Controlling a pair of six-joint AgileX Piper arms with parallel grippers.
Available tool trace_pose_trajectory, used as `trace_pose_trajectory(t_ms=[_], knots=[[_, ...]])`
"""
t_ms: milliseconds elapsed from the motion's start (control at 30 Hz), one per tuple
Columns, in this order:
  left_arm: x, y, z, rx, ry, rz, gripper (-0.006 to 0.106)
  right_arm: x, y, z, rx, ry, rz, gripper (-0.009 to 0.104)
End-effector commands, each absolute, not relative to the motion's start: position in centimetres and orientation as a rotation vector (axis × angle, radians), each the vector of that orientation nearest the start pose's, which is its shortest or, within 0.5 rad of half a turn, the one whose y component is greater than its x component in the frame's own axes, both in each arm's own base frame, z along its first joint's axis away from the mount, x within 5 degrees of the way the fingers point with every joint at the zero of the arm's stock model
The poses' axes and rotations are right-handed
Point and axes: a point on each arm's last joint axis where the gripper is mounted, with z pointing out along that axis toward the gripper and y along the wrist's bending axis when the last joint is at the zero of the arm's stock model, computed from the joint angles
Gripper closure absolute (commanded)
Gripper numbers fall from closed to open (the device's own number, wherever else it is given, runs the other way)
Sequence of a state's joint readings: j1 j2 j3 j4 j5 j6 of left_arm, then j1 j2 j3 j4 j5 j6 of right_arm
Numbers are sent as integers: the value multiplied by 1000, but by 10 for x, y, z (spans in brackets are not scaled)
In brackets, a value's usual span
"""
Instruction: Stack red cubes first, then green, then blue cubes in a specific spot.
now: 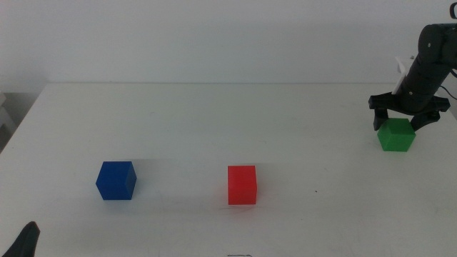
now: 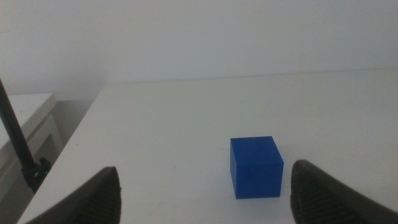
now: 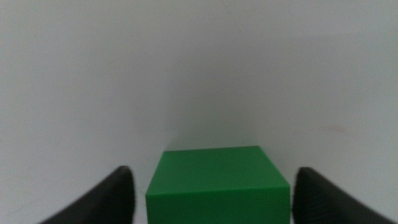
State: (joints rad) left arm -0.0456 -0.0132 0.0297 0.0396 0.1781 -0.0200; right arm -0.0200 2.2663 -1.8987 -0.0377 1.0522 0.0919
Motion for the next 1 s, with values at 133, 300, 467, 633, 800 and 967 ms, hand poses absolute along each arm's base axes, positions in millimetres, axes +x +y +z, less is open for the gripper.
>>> trace_pose_trajectory(t_ms=[133, 300, 467, 633, 800, 967], knots=[[55, -2, 197, 43, 1572, -28, 7, 476, -17, 216, 122, 2820, -65, 72], [55, -2, 197, 43, 1572, -28, 7, 470, -17, 222, 118, 2861, -88, 96], [55, -2, 197, 43, 1572, -28, 7, 448, -3, 266, 143, 2817, -103, 96], [55, -2, 197, 43, 1572, -28, 7, 408, 37, 301, 112, 2743, -50, 96], [55, -2, 197, 43, 1572, -28, 7, 374, 90, 333, 96, 2699, -52, 96], [55, -2, 197, 43, 1572, -28, 7, 347, 161, 350, 5, 2703, -17, 96]])
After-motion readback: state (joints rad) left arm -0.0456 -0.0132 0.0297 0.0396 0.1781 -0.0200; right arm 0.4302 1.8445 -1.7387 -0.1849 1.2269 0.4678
